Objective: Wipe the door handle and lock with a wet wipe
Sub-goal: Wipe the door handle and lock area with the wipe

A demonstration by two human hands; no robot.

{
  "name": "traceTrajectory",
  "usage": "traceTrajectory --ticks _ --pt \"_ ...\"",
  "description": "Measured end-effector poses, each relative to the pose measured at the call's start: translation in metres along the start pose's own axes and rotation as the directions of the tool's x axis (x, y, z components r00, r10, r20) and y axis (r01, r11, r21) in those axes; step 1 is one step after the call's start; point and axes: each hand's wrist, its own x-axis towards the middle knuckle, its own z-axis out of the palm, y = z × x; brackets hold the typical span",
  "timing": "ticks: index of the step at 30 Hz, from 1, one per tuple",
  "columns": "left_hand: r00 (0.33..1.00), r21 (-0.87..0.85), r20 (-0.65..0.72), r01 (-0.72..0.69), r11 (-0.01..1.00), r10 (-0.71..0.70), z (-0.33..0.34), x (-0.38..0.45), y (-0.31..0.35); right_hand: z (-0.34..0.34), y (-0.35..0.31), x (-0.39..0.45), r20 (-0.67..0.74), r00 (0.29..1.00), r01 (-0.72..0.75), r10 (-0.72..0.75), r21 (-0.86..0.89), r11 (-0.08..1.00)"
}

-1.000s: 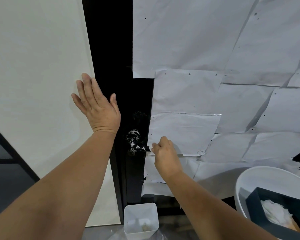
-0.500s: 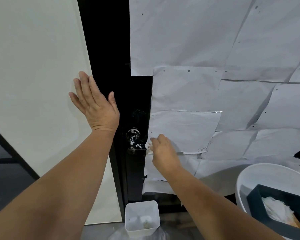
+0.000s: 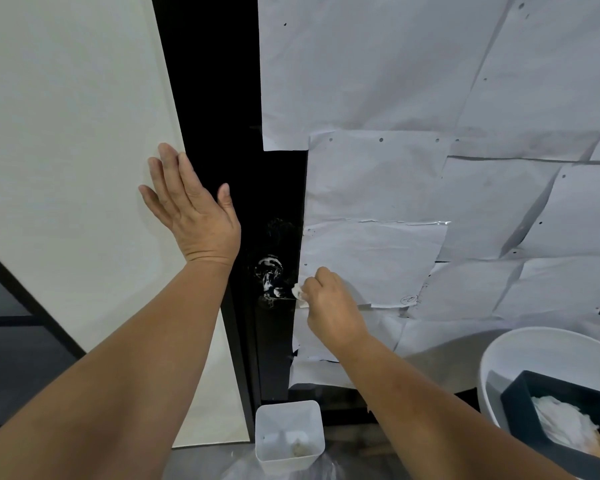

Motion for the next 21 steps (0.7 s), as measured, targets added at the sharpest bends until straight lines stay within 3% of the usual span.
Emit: traceTrajectory --ticks 7,12,17,21 --pt "1.0 0.004 0.003 0.0 1.0 0.0 0.001 -0.001 -0.001 0.004 -0.024 0.008 0.021 0.999 0.022 -0.024 0.065 0.998" --pt "1.0 -0.014 0.008 0.009 1.0 -0.009 0.0 0.0 0.0 0.002 -0.008 0.003 0.008 1.0 0.015 -0.014 -0.011 1.0" --pt "1.0 -0.005 -0.006 0.007 1.0 -0.007 0.001 0.0 0.0 -0.003 -0.005 0.002 -0.029 0.999 -0.032 0.034 0.058 0.998" --pt "1.0 0.002 0.003 0.008 1.0 -0.008 0.002 0.0 -0.001 0.007 -0.023 0.008 0.027 0.999 0.015 -0.017 0.069 0.998"
